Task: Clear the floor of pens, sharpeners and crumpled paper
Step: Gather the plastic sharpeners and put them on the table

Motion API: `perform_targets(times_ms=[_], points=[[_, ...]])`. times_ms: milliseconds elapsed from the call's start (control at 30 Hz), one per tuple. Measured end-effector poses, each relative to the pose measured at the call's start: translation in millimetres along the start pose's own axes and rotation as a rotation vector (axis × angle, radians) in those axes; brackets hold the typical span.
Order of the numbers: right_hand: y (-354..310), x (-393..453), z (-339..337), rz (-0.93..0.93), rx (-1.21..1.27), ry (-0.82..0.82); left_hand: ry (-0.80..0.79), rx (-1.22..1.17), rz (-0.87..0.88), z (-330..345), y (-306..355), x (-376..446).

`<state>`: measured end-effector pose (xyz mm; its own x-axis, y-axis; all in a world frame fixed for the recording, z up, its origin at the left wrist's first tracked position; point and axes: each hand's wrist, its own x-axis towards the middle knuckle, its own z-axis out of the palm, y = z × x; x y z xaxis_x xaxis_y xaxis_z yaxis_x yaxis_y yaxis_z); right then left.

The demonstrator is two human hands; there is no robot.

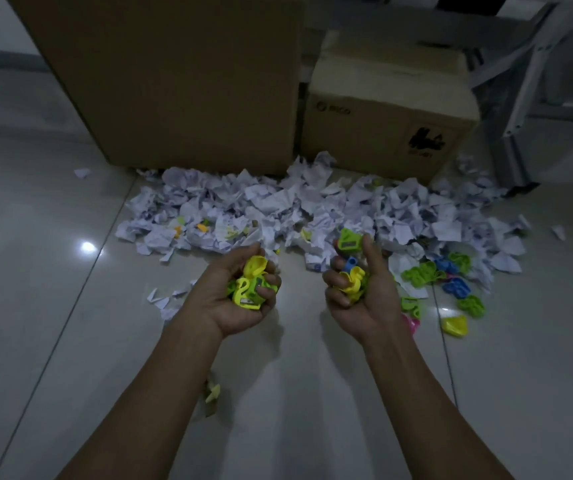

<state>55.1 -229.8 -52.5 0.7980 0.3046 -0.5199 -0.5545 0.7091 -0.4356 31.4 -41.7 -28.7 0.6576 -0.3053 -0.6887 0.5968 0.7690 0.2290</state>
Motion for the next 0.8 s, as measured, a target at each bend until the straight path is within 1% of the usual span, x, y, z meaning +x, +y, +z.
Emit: perform_targets(times_ms=[67,200,367,433,533,633,800], points=[[-8.9,-12.2,-0.8,-0.002,0.120,-0.064,-0.010,0.005,-0.019,23.6,3.5,1.4],[-40.3,-26.6,10.6,-0.034,0.217,-0.143,-0.038,0.135,-0.062,79.3,19.2,-1.2],[-98.6,-37.1,48.0,-0.092,0.287,-0.137,-0.032,0.318,-0.092,158.1,46.2,-13.0],[-125.2,-49.0,72.5,-0.119,0.313,-0.113,-0.028,0.344,-0.103,198.3,54.0,-24.8],[-162.5,-75.5,111.2,-0.128,0.349,-0.072,-0.055,0.302,-0.134,257.9,58.3,-55.1],[-199.8,-112.0,157.7,-0.119,0.355,-0.028,-0.027,0.239,-0.130,321.1,56.3,-94.7],[-276.4,-195.9,255.2,-0.140,0.346,0.021,-0.047,0.122,-0.167,434.8,59.6,-181.8]])
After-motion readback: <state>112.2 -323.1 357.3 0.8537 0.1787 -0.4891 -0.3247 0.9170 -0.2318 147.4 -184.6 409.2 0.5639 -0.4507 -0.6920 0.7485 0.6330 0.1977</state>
